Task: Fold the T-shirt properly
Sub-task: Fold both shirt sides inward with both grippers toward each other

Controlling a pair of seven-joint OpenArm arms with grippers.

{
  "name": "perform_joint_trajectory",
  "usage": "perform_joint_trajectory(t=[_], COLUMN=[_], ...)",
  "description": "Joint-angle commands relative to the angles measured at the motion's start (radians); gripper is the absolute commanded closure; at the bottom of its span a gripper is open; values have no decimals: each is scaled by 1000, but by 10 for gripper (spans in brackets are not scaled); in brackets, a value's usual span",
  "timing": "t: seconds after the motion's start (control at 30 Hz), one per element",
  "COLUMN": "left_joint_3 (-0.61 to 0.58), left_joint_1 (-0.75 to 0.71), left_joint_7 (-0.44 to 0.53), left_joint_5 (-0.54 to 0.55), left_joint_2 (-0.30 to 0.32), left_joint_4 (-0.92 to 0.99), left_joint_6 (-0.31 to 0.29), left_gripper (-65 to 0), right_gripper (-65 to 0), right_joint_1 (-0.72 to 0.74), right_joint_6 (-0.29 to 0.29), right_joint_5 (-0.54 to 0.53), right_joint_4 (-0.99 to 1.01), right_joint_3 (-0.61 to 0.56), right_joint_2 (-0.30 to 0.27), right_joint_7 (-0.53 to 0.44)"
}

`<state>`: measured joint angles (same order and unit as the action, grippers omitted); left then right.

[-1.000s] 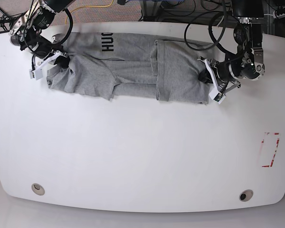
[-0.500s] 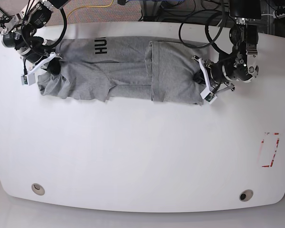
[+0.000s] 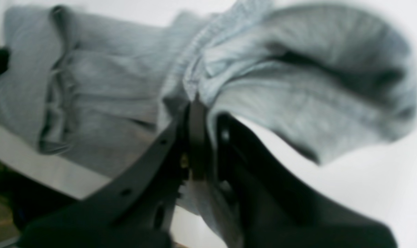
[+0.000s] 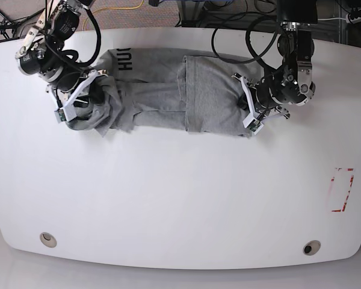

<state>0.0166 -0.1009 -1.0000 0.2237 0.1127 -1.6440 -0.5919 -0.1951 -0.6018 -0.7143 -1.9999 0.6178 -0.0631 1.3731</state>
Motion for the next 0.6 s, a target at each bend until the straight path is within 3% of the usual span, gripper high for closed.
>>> perform_joint_trajectory(t=[0.0, 0.23, 0.57], left_joint_3=[-8, -8, -10], left_joint_1=[-12, -10, 40], left_joint_7=[-61, -61, -56], left_joint_5=[-71, -123, -146], left_joint_2=[-20, -58, -90], left_joint_4=[11, 47, 195], left_joint_6=[2, 2, 2], left_gripper=[-11, -11, -11], right_gripper=[0, 0, 0], right_joint_1=[16, 44, 76], right_joint_6=[4, 4, 4], right_joint_5=[-17, -23, -130], right_joint_4=[-26, -26, -19], right_joint_3=[-26, -138, -151], right_joint_2=[39, 84, 196], right_joint_7=[-16, -18, -18])
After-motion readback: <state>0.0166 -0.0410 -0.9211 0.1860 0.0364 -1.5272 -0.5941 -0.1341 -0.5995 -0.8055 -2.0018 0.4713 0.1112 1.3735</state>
